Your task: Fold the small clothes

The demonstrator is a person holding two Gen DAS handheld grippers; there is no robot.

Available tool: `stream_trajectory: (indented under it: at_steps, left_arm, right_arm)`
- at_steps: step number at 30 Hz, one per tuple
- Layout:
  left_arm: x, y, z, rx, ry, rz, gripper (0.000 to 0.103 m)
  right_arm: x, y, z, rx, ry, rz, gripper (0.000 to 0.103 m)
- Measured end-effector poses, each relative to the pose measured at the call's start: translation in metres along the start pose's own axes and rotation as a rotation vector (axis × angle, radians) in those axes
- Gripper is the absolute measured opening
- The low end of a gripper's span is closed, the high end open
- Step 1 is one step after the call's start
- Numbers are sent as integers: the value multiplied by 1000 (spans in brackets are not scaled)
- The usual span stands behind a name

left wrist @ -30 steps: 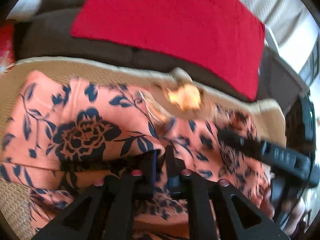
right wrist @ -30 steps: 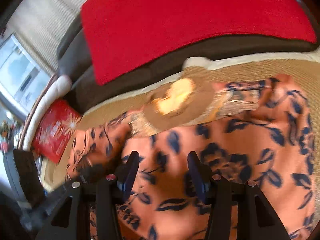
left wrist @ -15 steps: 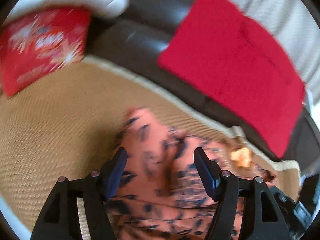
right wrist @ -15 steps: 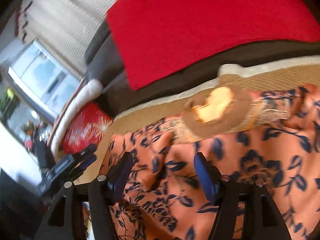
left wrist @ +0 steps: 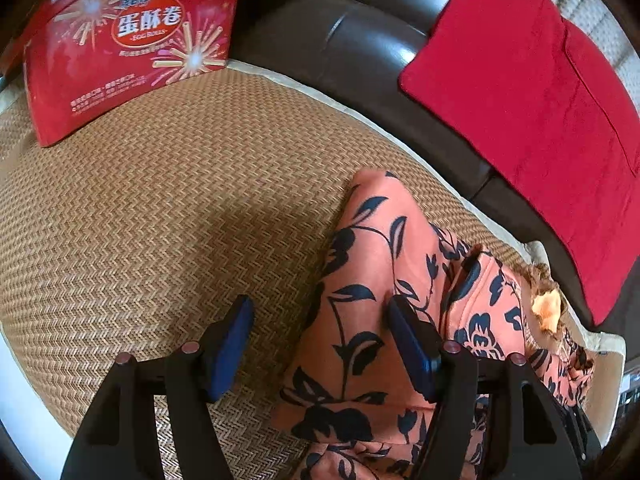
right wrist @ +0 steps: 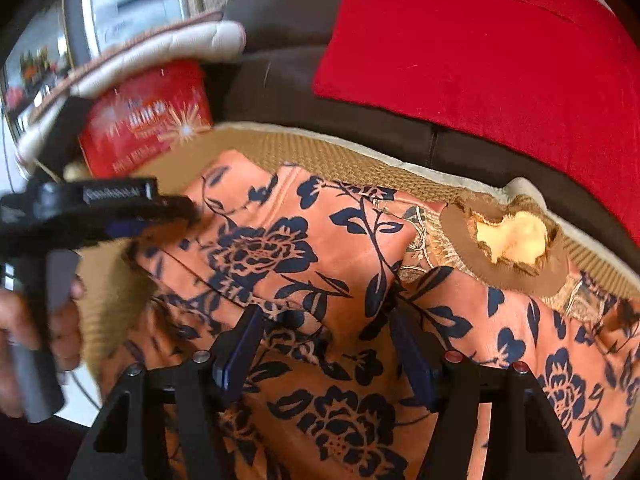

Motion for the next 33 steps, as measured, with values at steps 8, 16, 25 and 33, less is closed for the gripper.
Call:
stream_trajectory:
  at_steps: [8, 16, 25, 33]
  left_arm:
    - [-1, -18, 11, -68, 13, 12, 70]
    - [0, -16, 9, -52, 7, 17, 70]
    - [7, -33, 9, -108, -46, 7, 70]
    - [7, -60, 20, -215, -66, -48, 70]
  right_arm:
    - [-26, -5, -10, 7, 1, 153, 69]
    - [-18, -32, -22, -223, -65, 80, 17]
    - [30, -118, 18, -742, -164, -194, 11]
    - [47, -171, 63, -962, -159, -317, 16]
Point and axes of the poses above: each gripper's, at about its wrist camera, not at the fingertips, and x roughly against the way its jaws point, y to its left, z to its underside, the point moved 6 cm from there along -x, roughly the way its jaws point, and after that the axes turned 5 degrees about -z, right-handed, at the moved point
